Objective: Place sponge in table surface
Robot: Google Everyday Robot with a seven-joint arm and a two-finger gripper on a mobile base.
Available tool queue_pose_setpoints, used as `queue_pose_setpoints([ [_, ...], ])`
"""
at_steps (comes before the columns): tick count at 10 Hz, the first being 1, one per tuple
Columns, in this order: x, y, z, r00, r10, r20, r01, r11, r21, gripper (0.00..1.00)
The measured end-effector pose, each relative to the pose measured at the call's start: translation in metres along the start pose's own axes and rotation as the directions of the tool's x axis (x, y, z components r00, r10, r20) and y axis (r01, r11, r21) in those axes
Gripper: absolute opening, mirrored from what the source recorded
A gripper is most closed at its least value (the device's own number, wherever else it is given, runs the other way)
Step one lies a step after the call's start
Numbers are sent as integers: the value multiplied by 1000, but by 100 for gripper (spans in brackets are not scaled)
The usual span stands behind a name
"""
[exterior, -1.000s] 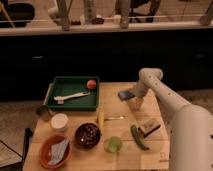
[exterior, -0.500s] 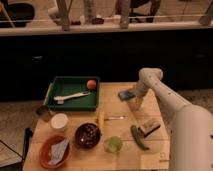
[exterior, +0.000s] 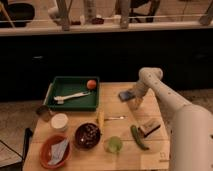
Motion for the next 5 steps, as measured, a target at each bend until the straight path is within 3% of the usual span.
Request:
queue_pose_setpoints([
  [5, -1, -22, -25, 998, -39, -57, 40, 999, 8, 80],
])
